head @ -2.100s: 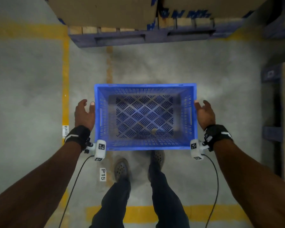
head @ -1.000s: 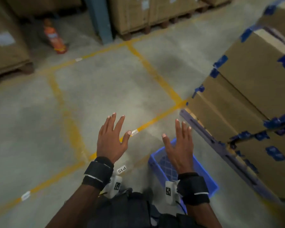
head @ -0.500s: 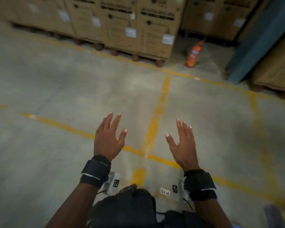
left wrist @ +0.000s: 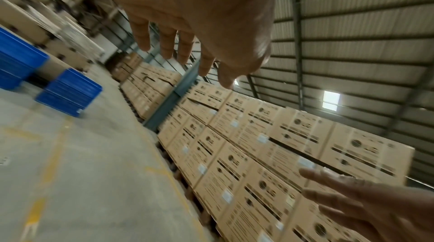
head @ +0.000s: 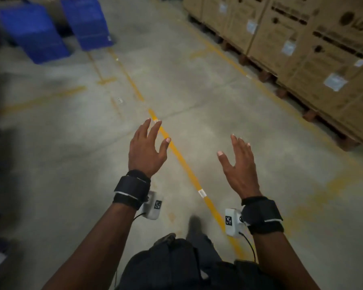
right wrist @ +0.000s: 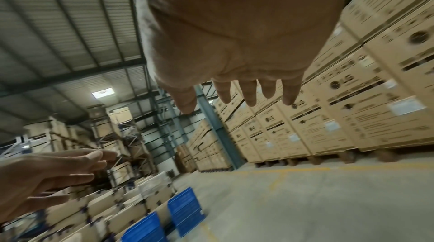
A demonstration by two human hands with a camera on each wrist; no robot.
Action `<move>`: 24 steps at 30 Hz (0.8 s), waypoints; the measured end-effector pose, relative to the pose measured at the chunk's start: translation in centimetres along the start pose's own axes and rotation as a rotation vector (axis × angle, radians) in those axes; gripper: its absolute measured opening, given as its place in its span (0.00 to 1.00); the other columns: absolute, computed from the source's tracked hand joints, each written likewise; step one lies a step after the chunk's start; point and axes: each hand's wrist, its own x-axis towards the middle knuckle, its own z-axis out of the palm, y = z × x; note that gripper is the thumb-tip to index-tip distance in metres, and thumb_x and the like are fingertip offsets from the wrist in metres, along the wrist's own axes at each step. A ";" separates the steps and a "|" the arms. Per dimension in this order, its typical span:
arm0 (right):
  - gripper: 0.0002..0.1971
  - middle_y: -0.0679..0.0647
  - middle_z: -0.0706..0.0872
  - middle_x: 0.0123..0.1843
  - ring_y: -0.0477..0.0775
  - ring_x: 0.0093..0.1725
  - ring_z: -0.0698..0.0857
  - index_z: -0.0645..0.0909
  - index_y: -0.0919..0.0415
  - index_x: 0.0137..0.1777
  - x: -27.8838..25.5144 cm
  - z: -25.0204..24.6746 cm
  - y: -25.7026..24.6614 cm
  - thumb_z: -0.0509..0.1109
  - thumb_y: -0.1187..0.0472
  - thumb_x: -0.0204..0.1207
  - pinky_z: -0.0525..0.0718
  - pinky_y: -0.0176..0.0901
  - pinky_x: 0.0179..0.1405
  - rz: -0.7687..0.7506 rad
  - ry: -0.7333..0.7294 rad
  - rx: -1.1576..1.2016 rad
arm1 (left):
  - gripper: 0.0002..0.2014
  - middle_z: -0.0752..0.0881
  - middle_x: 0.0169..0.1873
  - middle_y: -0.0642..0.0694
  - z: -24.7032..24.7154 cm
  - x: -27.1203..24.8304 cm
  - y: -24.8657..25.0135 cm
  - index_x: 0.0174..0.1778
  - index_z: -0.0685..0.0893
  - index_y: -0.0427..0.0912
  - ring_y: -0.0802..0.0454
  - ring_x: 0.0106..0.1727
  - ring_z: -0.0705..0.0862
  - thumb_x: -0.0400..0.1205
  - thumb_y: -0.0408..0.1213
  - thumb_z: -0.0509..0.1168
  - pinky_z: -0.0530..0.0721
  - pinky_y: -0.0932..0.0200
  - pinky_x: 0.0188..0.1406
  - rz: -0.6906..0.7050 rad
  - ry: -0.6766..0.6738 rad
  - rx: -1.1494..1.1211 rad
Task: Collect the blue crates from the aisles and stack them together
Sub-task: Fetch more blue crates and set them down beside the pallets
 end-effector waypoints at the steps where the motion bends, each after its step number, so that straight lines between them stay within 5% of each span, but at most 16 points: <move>1: 0.35 0.50 0.57 0.90 0.53 0.89 0.48 0.56 0.44 0.88 3.4 1.6 -1.2 0.62 0.38 0.84 0.54 0.57 0.86 -0.027 -0.026 0.009 | 0.28 0.69 0.83 0.44 -0.1 2.6 -1.5 0.81 0.74 0.52 0.41 0.83 0.67 0.84 0.55 0.62 0.71 0.39 0.76 -0.032 0.025 0.008; 14: 0.35 0.49 0.57 0.90 0.52 0.89 0.49 0.57 0.42 0.88 39.3 16.6 -21.6 0.62 0.38 0.84 0.54 0.55 0.86 -0.384 -0.248 0.066 | 0.28 0.70 0.82 0.47 -5.6 29.4 -16.0 0.80 0.73 0.54 0.45 0.82 0.68 0.83 0.56 0.60 0.73 0.39 0.76 -0.320 0.310 0.133; 24: 0.35 0.48 0.55 0.90 0.52 0.89 0.47 0.54 0.39 0.88 60.3 33.5 -37.2 0.61 0.36 0.83 0.54 0.56 0.86 -0.439 -0.319 0.069 | 0.27 0.68 0.84 0.46 -8.0 50.9 -35.0 0.81 0.73 0.53 0.44 0.83 0.67 0.84 0.54 0.63 0.71 0.39 0.78 -0.419 0.356 0.125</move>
